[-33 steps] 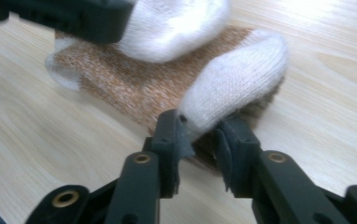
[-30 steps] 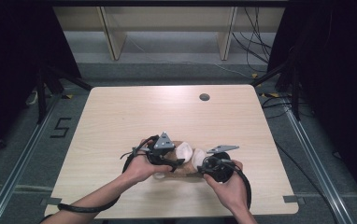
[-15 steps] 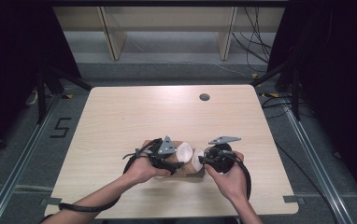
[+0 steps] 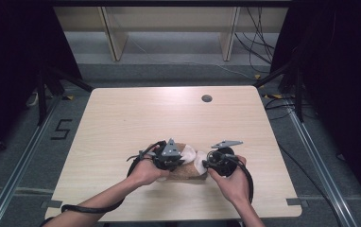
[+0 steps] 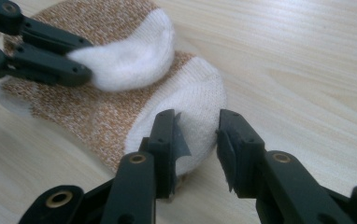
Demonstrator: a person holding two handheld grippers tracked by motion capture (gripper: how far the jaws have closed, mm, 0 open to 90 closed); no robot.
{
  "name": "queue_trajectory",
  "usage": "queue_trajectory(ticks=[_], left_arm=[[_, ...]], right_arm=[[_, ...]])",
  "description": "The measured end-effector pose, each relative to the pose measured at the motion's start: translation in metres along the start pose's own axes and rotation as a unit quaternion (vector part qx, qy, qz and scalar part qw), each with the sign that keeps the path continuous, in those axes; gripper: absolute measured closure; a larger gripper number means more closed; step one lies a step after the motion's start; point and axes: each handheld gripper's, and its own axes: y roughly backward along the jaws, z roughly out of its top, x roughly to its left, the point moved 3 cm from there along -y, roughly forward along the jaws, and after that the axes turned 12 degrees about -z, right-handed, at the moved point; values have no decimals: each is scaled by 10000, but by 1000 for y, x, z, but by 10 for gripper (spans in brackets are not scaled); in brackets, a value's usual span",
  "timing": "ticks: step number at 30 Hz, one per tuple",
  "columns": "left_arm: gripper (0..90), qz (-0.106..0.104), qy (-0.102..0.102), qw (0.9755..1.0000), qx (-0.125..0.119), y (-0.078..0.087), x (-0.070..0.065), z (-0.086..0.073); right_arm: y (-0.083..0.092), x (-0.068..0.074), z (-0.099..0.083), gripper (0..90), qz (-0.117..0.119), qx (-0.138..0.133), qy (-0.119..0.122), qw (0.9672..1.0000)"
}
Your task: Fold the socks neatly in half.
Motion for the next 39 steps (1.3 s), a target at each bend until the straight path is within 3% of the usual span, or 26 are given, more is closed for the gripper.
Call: queue_trajectory(ticks=[4, 5, 7, 10, 13, 18, 24, 26, 28, 29, 30, 31, 33, 36, 38, 39], left_arm=[[826, 45, 119, 9995, -305, 11, 2, 8], [827, 56, 130, 9992, -384, 13, 2, 10], [827, 73, 178, 9984, -536, 19, 2, 15], [827, 100, 232, 9961, -839, 25, 0, 24], [826, 72, 174, 9952, -961, 26, -5, 30], [823, -105, -30, 9966, -813, 12, -15, 32], [815, -280, -96, 9982, -523, -17, -19, 20], [812, -316, -71, 9982, -496, -24, -21, 17], [808, -310, -182, 9988, -339, -26, -20, 14], [806, -325, -119, 9986, -400, -28, -21, 13], [804, -367, -167, 9986, -341, -28, -20, 12], [802, -347, -118, 9986, -386, -29, -21, 12], [797, -317, -215, 9988, -315, -28, -21, 11], [792, -321, -236, 9988, -280, -28, -22, 12], [789, -336, -209, 9988, -291, -29, -22, 11], [784, -330, -277, 9987, -256, -30, -23, 11]], right_arm=[[-4, -1, -2, 689, 16, -21, -72, 10000], [-4, -1, -2, 689, 18, 77, -84, 9999], [-5, -2, -3, 691, 7, 95, -12, 10000], [-6, 0, -3, 693, -21, 127, -132, 9998], [-6, 0, -4, 694, -2, 194, -229, 9996], [-6, -2, -5, 695, 45, 242, -259, 9994], [-7, -4, -7, 695, 130, 264, -310, 9991], [-7, -4, -7, 693, 120, 217, -346, 9991], [-5, -5, -6, 682, 158, 246, -390, 9988], [-3, -7, -4, 674, 195, 303, -342, 9988], [0, -8, -2, 673, 183, 160, -425, 9988], [6, -11, 0, 673, 120, 218, -418, 9988], [16, -16, 14, 681, 92, -284, -358, 9989], [20, -13, 22, 680, 113, -367, -311, 9988], [19, -5, 26, 679, 161, -268, -369, 9988], [11, -2, 28, 681, 176, -323, -161, 9992]])
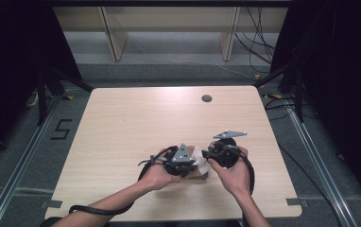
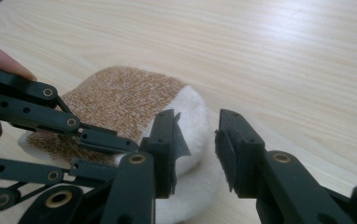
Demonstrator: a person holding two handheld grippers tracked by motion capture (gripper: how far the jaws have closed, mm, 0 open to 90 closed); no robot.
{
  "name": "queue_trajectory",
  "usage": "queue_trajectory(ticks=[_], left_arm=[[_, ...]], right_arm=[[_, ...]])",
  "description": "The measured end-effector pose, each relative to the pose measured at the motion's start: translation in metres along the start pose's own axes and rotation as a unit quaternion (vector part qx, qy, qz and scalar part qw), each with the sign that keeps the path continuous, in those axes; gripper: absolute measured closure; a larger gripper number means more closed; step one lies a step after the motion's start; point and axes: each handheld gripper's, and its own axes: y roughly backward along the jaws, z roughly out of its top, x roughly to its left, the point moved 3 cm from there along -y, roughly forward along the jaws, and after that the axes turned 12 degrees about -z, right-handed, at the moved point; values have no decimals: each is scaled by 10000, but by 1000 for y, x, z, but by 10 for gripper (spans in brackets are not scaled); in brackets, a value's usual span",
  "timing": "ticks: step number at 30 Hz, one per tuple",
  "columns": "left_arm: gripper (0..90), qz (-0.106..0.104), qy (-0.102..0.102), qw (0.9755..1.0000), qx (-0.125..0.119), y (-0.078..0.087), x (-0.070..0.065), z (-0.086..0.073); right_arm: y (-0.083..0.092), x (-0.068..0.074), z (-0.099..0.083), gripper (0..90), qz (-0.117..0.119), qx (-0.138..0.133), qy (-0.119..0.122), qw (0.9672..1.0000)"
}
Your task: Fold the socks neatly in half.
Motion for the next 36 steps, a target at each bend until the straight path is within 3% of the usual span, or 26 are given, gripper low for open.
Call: queue_trajectory(ticks=[3, 5, 6, 7, 10, 11, 14, 16, 19, 22, 29, 31, 32, 36], left_arm=[[761, -8, -46, 10000, 21, 0, -1, 0], [743, -73, 5, 10000, -38, 0, -2, 0], [709, -123, 15, 9999, -43, 1, -2, 1], [629, -166, 80, 9998, -71, 4, -3, 1], [571, -173, 304, 9990, -291, 16, -2, 5], [563, -150, 345, 9987, -357, 22, 0, 6], [590, 112, 484, 9984, -286, 40, 8, 4], [640, 453, 489, 9978, 39, 55, 21, -5], [668, 511, 600, 9967, 185, 58, 25, -13], [681, 411, 696, 9960, 368, 59, 25, -23], [675, 337, 683, 9955, 561, 45, 19, -35], [675, 351, 685, 9955, 546, 43, 18, -36], [675, 361, 700, 9955, 536, 42, 18, -36], [672, 348, 765, 9953, 481, 41, 20, -37]], right_arm=[[-9, 2, -5, 724, -102, 218, 93, 9997], [-11, 2, -7, 737, -116, 261, 85, 9996], [-13, 0, -8, 753, -150, 253, 198, 9994], [-15, 1, -11, 773, -148, 404, 150, 9990], [-16, 1, -13, 779, -208, 366, 103, 9991], [-17, -2, -14, 779, -175, 386, 237, 9988], [-19, -3, -15, 779, -155, 345, 221, 9990], [-19, -3, -17, 778, -185, 362, 161, 9990], [-21, -4, -17, 778, -147, 344, 185, 9991], [-21, -5, -18, 778, -132, 365, 170, 9991], [-23, -5, -19, 778, -151, 388, 192, 9990], [-22, -6, -20, 778, -195, 433, 179, 9987], [-21, -3, -21, 778, -138, 543, -34, 9984], [-23, -2, -22, 777, -171, 500, -3, 9986]])
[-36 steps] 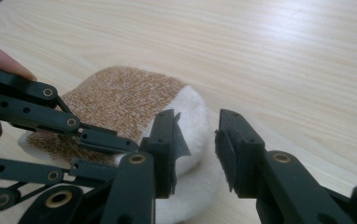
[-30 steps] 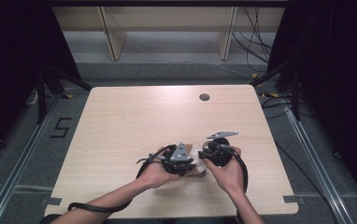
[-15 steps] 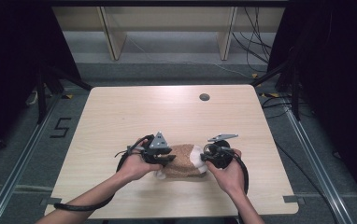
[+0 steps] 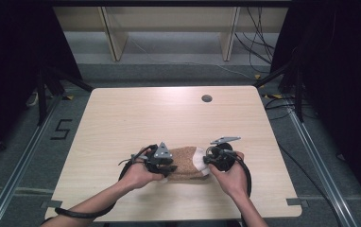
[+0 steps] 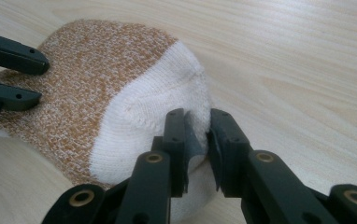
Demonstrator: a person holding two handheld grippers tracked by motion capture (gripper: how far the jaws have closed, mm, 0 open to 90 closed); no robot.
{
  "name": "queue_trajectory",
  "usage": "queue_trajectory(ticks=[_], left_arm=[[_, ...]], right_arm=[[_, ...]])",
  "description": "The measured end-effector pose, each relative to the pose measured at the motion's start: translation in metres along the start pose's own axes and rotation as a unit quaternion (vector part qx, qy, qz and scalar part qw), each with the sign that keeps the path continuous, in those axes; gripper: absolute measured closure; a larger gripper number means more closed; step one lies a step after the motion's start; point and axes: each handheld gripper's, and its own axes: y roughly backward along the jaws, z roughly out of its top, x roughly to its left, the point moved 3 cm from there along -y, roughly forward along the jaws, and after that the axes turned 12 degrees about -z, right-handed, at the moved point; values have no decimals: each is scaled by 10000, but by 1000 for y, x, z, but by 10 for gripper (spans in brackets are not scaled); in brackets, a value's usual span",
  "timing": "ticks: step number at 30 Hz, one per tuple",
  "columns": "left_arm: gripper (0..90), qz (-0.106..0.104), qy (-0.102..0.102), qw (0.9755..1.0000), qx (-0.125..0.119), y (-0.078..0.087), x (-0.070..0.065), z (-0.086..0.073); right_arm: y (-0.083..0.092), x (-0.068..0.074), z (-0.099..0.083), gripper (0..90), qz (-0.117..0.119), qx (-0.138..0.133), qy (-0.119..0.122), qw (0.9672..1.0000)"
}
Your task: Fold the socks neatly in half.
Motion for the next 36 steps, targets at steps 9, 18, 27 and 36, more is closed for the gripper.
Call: queue_trajectory(ticks=[9, 18, 27, 36], left_arm=[[556, -23, 57, 9998, -171, 5, 2, 3], [353, 168, -99, 9998, -74, 15, 5, 4], [302, 449, -211, 9987, -119, 35, 9, 2], [287, 724, -208, 9968, -268, 64, 23, -6]], right_arm=[[1, -2, 0, 730, 17, -63, -8, 10000], [3, -6, 2, 646, -17, -238, 89, 9997], [8, -6, 5, 557, 92, -448, -30, 9989], [19, -10, 7, 473, 30, -610, -173, 9980]])
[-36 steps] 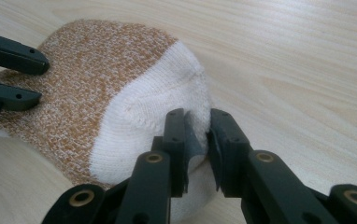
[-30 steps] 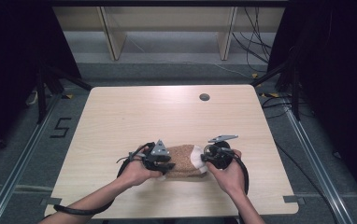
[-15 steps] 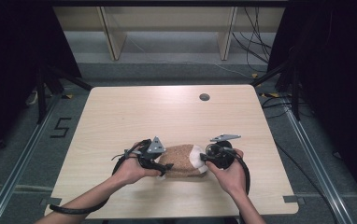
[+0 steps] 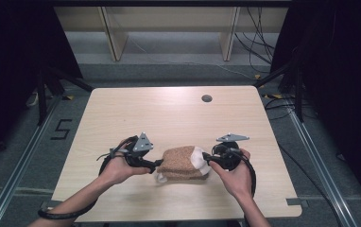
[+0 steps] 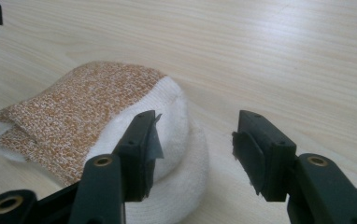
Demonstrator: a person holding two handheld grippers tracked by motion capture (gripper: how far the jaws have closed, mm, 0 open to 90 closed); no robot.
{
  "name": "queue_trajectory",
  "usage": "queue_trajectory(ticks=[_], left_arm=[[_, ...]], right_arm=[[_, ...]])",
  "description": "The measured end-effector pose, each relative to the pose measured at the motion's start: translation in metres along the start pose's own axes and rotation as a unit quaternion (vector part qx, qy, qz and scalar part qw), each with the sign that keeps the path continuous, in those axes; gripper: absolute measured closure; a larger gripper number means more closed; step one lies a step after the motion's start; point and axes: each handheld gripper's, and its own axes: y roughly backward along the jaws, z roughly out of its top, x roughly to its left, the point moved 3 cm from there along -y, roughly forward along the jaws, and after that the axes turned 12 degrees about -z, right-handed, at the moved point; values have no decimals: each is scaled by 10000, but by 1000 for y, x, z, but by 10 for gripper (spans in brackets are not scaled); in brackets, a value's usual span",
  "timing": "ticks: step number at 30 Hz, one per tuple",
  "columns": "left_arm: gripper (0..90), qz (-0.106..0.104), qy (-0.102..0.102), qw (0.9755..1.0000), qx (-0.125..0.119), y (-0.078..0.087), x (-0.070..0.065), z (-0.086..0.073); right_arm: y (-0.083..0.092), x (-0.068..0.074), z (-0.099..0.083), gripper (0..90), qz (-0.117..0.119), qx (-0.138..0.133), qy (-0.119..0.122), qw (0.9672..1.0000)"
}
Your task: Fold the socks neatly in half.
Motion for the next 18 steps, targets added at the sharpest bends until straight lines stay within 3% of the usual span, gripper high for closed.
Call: queue_trajectory(ticks=[2, 3, 4, 6, 7, 13, 14, 15, 17, 18], left_arm=[[287, 93, 59, 9999, -56, 6, 4, -3], [286, 137, 48, 9999, -77, 9, 7, -5], [286, 184, 117, 9997, -149, 11, 9, -6], [285, 241, 172, 9993, -232, 16, 13, -9], [285, 271, 195, 9991, -251, 19, 15, -11], [282, 497, 248, 9978, -358, 33, 29, -22], [282, 568, 250, 9975, -344, 35, 32, -26], [282, 616, 314, 9967, -432, 36, 34, -30], [282, 703, 376, 9959, -426, 41, 41, -39], [282, 744, 458, 9946, -553, 41, 42, -43]], right_arm=[[0, -4, 0, 457, 9, -118, 84, 9999], [2, -3, -1, 448, 43, -73, -59, 9999], [2, -7, -1, 442, -30, -137, 98, 9999], [3, -8, -3, 434, 36, -175, 43, 9998], [5, -11, -4, 431, -68, -135, 71, 9999], [8, -22, -11, 421, -116, -200, 57, 9997], [9, -23, -13, 420, -88, -173, 0, 9998], [8, -26, -15, 420, -147, -198, 88, 9997], [8, -27, -19, 419, -112, -188, -88, 9997], [8, -29, -21, 417, -151, -159, -63, 9997]])
